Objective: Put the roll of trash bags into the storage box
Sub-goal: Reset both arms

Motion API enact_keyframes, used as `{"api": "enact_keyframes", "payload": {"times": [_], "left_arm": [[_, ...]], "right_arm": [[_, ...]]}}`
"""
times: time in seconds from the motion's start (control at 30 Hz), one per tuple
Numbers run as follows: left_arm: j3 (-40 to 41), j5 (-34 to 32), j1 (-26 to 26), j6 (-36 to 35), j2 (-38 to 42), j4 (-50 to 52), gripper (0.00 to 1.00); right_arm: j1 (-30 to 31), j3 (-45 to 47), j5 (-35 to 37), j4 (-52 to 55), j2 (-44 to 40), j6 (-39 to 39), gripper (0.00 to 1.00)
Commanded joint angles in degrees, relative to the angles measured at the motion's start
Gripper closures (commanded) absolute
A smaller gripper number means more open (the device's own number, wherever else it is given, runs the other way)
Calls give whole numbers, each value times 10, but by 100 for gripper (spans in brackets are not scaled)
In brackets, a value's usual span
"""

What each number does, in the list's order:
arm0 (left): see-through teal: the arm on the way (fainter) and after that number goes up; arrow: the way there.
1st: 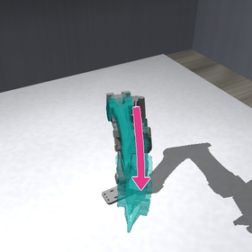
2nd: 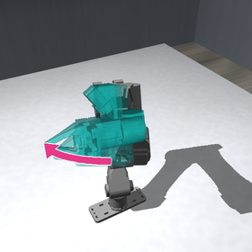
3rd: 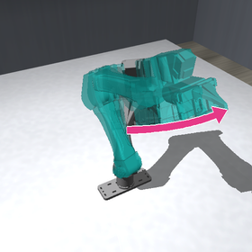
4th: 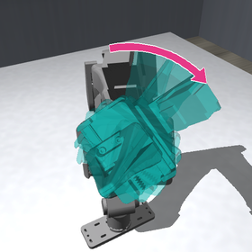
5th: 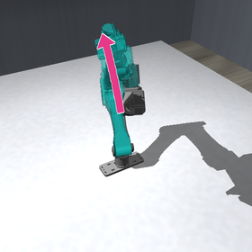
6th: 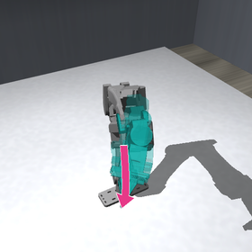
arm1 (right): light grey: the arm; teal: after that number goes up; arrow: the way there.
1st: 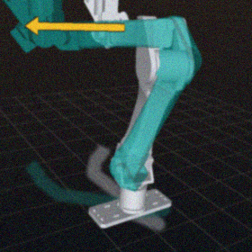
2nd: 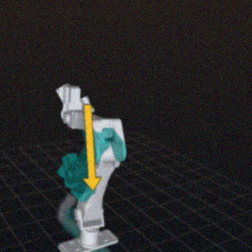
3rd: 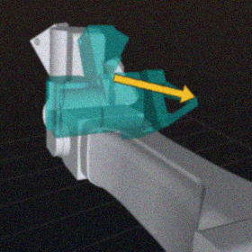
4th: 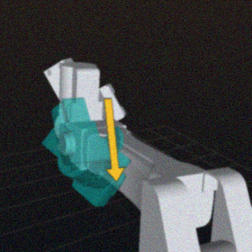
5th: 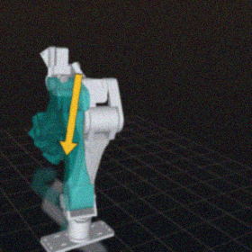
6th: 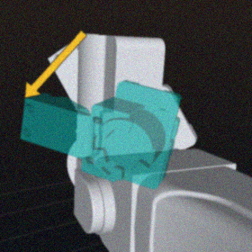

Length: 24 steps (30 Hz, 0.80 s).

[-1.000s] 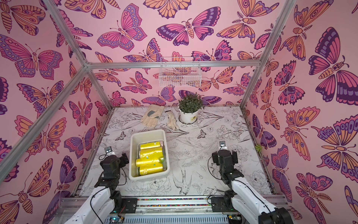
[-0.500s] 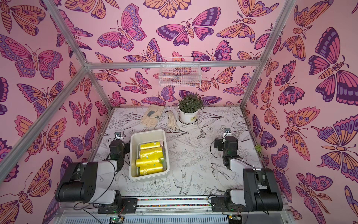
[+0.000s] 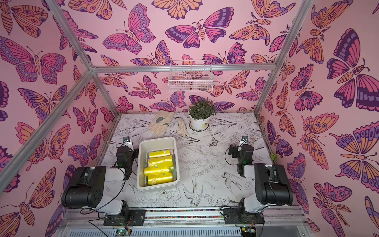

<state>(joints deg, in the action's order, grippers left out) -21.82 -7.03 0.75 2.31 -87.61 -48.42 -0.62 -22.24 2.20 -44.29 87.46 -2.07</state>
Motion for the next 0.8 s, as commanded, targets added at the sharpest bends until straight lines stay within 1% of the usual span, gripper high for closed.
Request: {"api": "enact_keyframes", "payload": {"times": [0.0,0.03,0.1,0.17,0.23,0.27,0.4,0.77], "left_arm": [[5,25,-3,-11,-5,-20,1],[5,25,-3,-10,-4,-21,1],[5,25,-2,-10,-5,-20,1],[5,25,-3,-10,-5,-21,1],[5,32,-3,-16,-4,-21,1],[5,32,-3,-16,-5,-22,1],[5,32,-3,-16,-5,-22,1],[5,32,-3,-15,-5,-23,1]], "right_arm": [[1,11,-37,-55,-13,4,1],[13,32,-43,-87,-19,23,1],[24,68,-42,-148,-23,35,1],[21,53,-42,-124,-18,30,1],[6,-17,5,-12,-4,-13,1],[-9,-10,-22,-17,-10,-18,1],[-9,-3,-25,-32,-12,-15,1],[-9,-8,-25,-24,-9,-14,1]]}}
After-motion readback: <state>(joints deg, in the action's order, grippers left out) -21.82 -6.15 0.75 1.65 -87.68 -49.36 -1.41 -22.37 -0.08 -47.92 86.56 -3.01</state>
